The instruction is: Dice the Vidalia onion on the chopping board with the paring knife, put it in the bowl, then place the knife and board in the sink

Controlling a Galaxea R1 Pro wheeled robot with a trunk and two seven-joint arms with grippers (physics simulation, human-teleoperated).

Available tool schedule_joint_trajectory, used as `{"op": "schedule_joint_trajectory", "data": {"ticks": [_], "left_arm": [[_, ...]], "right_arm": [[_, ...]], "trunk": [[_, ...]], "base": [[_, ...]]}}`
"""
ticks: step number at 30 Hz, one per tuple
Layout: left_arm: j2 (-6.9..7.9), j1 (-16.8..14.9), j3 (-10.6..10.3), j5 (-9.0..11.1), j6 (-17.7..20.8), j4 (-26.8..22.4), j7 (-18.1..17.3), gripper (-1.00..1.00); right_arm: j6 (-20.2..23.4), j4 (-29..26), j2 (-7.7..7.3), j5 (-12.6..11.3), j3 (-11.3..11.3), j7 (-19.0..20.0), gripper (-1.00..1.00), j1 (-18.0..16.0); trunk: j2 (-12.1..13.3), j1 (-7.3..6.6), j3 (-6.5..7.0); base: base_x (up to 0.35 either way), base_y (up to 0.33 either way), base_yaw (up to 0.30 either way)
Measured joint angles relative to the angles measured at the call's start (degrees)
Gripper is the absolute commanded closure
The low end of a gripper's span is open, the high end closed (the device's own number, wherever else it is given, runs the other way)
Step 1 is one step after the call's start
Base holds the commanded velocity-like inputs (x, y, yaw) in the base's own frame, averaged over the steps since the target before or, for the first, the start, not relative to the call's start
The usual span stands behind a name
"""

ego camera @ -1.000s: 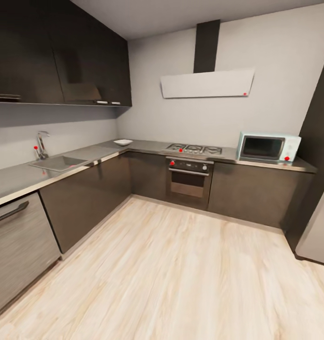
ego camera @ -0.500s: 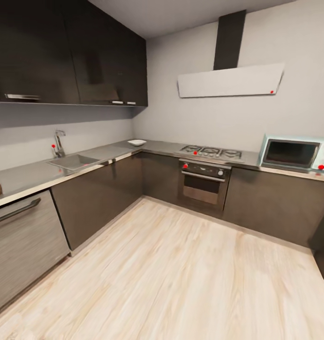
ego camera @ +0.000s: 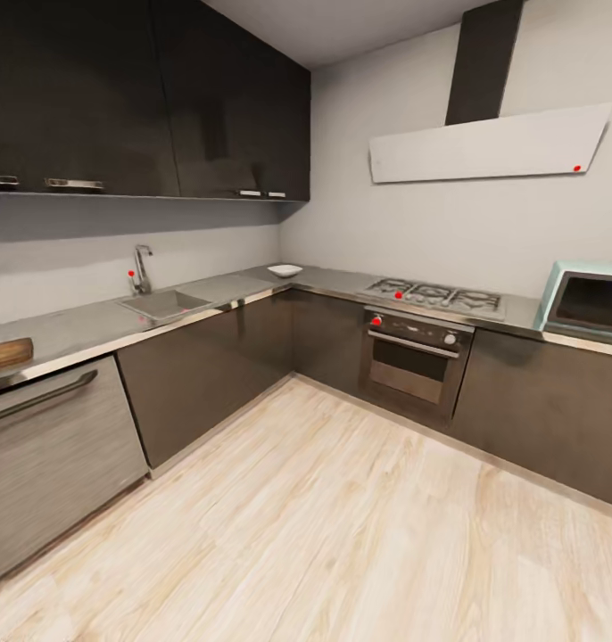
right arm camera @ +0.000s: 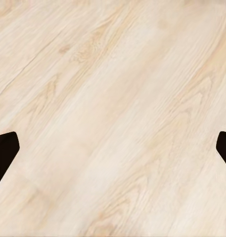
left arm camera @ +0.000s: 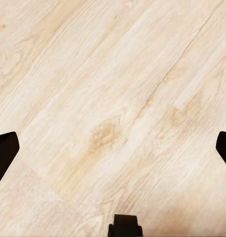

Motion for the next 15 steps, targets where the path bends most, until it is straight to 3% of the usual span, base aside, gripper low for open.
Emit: {"op": "schedule_joint_trajectory", "data": {"ticks": [15], "left_arm": [[0.00, 0.0, 0.0, 0.0, 0.0, 0.0, 0.0, -1.00]], "right_arm": [[0.0, 0.0, 0.00, 0.0, 0.0, 0.0, -1.00, 0.0]], "trunk": [[0.0, 0.00, 0.00]], "base": [[0.219, -0.227, 0.249]]}}
